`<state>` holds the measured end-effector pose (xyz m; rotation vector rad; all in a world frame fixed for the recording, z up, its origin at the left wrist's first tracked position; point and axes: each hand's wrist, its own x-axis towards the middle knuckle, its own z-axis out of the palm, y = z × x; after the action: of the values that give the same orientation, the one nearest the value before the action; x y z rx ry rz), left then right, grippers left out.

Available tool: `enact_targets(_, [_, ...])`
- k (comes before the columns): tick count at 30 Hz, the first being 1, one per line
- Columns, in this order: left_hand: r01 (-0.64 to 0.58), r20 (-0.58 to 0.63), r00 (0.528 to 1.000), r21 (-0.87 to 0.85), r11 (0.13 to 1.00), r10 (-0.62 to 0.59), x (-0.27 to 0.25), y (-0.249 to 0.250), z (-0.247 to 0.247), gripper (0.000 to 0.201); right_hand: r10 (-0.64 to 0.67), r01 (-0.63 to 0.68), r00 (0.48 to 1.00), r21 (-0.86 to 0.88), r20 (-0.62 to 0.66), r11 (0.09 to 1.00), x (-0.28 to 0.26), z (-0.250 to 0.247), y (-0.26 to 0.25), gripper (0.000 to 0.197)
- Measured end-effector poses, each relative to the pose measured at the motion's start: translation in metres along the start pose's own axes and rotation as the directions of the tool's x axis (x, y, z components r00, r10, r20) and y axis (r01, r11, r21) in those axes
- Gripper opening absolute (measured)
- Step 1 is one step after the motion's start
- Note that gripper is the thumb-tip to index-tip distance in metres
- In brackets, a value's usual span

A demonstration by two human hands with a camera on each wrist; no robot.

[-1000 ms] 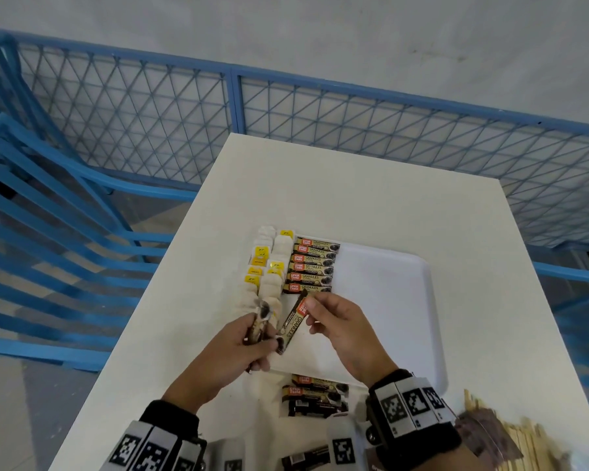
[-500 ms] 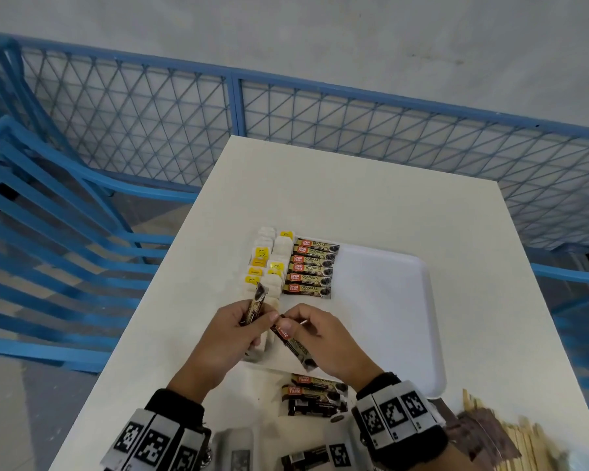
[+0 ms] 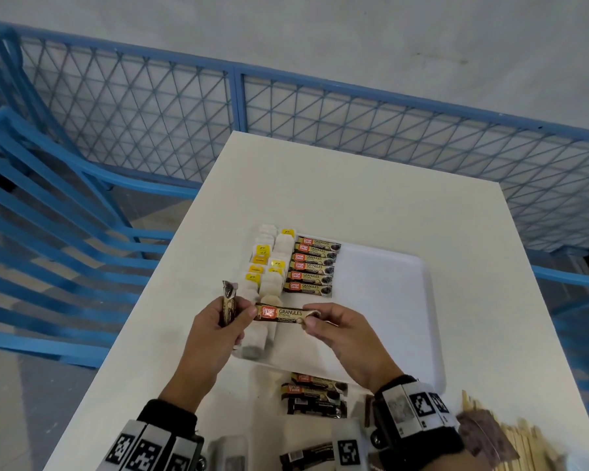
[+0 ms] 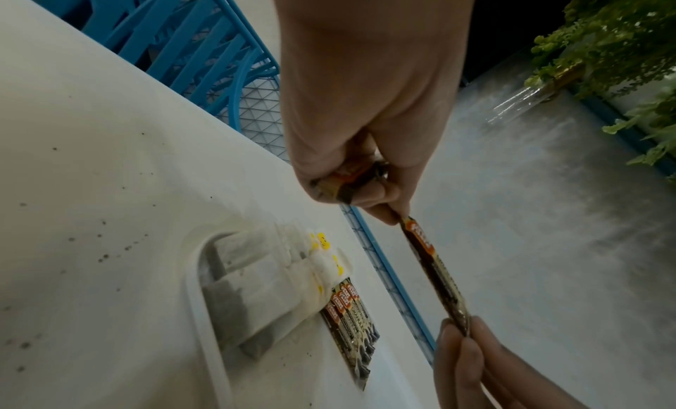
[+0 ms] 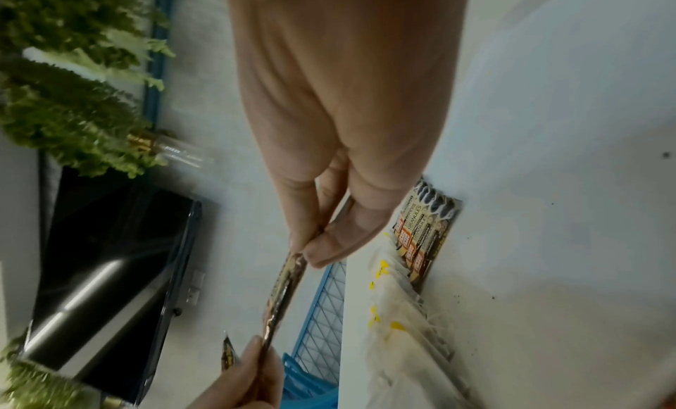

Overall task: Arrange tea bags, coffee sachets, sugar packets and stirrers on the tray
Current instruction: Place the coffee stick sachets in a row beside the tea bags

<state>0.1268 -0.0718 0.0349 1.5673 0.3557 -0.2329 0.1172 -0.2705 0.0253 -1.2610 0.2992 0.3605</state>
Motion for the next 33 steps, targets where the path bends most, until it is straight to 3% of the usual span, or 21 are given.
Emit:
enact_targets(4, [0.035, 0.063, 0.997, 0.006, 0.999, -0.036, 0.0, 0.002, 0.002, 0.004, 0.008, 0.0, 0.996, 0.094, -0.088, 0.996, 0.009, -0.006, -0.001, 0.017])
enact_targets(7, [0.063, 0.038, 0.997, -0.021, 0.998, -0.062, 0.0, 0.0, 0.001, 0.006, 0.024, -0.004, 0.978, 0.097, -0.207, 0.995, 0.018, -0.014, 0.003, 0.015])
enact_targets(14, [0.123, -0.002, 0.992, -0.085, 0.989, -0.124, 0.003, -0.002, -0.004, 0.03, 0.075, -0.121, 0.896, -0.08, -0.438, 0.989, 0.042, -0.034, 0.018, 0.005])
enact_targets(22, [0.102, 0.067, 0.993, 0.006, 0.995, -0.102, 0.001, -0.005, -0.002, 0.028, -0.004, -0.17, 0.868, -0.305, -0.496, 0.937, 0.069, -0.03, 0.029, 0.014])
enact_targets(28, [0.087, 0.095, 0.991, 0.034, 0.996, -0.09, -0.001, -0.004, -0.001, 0.026, -0.091, -0.194, 0.867, -0.5, -0.49, 0.844, 0.076, -0.024, 0.032, 0.021])
enact_targets(33, [0.083, 0.107, 0.99, 0.042, 0.996, -0.087, -0.001, -0.003, -0.002, 0.027, -0.12, -0.211, 0.855, -0.55, -0.504, 0.808, 0.078, -0.027, 0.033, 0.009])
